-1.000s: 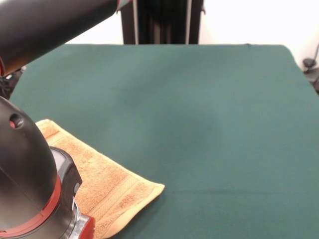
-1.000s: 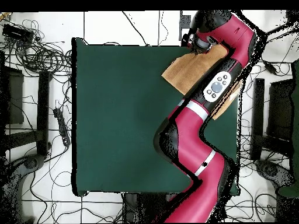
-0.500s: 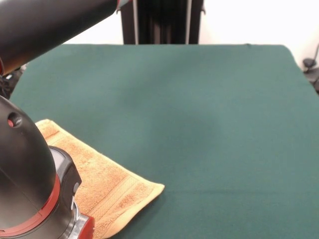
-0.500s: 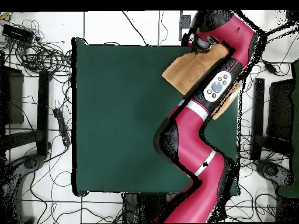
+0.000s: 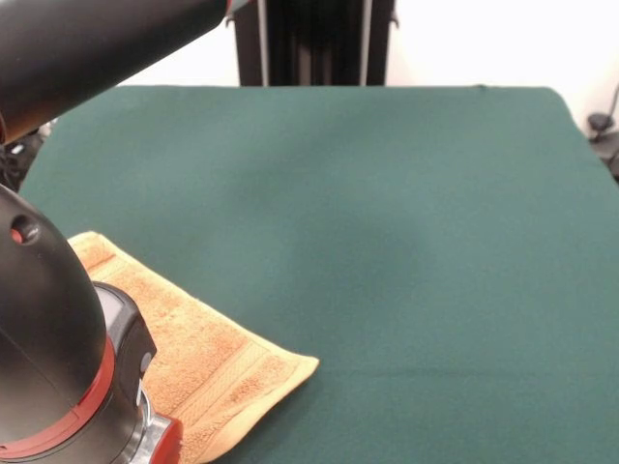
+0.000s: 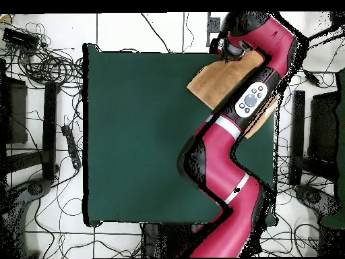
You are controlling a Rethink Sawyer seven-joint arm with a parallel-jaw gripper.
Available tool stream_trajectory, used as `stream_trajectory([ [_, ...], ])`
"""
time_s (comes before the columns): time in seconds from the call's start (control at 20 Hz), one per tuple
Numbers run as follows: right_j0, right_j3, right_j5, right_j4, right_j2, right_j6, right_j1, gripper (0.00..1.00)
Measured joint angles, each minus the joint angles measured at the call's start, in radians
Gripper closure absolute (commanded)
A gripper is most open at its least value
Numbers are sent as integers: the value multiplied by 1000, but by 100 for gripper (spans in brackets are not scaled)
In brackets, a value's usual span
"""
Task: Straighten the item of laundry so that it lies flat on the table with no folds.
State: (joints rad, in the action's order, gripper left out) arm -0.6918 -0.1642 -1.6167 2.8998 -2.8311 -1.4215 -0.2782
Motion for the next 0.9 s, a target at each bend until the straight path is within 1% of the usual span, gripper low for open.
stream_trajectory([
  [0.9, 0, 0, 0, 0, -15, 1, 0, 100],
])
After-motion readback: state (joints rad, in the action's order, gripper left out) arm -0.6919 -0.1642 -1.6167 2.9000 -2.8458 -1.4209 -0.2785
